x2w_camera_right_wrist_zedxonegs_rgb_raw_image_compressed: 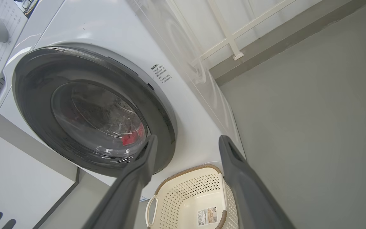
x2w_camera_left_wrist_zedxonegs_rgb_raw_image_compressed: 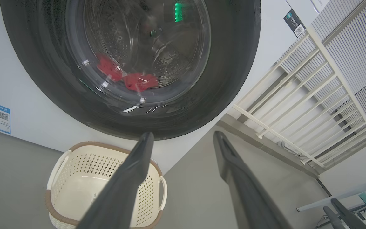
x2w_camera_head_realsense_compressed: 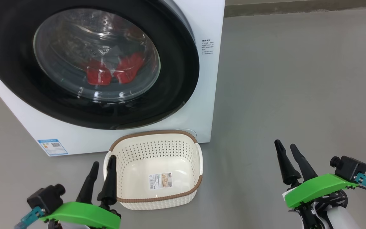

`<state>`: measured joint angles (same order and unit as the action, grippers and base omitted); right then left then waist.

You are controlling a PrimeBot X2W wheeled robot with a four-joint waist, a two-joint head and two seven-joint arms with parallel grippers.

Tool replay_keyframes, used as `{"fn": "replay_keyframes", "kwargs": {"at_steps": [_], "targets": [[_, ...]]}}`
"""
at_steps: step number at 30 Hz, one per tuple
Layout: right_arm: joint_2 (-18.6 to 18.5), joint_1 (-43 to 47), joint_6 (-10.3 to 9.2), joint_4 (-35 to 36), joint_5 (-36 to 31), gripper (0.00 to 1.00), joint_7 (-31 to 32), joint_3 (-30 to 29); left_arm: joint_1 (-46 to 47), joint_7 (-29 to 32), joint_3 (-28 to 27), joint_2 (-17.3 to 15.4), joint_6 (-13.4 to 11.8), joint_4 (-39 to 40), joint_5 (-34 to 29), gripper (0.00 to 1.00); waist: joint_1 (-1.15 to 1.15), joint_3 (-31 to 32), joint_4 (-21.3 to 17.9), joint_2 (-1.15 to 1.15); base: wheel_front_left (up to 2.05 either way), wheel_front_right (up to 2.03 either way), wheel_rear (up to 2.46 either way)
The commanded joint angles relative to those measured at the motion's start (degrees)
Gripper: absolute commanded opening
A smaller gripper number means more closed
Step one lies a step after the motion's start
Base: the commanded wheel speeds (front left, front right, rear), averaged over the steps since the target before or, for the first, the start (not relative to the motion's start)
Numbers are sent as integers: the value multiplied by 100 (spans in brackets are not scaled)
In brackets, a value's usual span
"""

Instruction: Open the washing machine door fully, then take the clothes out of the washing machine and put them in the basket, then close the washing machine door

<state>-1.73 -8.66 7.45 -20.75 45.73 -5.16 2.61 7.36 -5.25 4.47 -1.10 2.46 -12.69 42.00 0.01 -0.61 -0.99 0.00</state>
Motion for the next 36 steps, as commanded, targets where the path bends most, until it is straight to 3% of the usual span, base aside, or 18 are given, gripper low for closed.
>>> {"fn": "replay_keyframes", "kwargs": {"at_steps": [1, 36], "targets": [[-54, -310, 2, 121, -216, 100, -95, 117, 311, -85, -48, -99, -31, 199, -252, 100, 0, 0, -5, 0, 0, 0, 0], [-125, -658, 3, 206, -2567, 100, -668, 480, 686, -658, 278, -150, -318, 372, -2516, 100, 0, -36, -22, 0, 0, 0, 0]]}}
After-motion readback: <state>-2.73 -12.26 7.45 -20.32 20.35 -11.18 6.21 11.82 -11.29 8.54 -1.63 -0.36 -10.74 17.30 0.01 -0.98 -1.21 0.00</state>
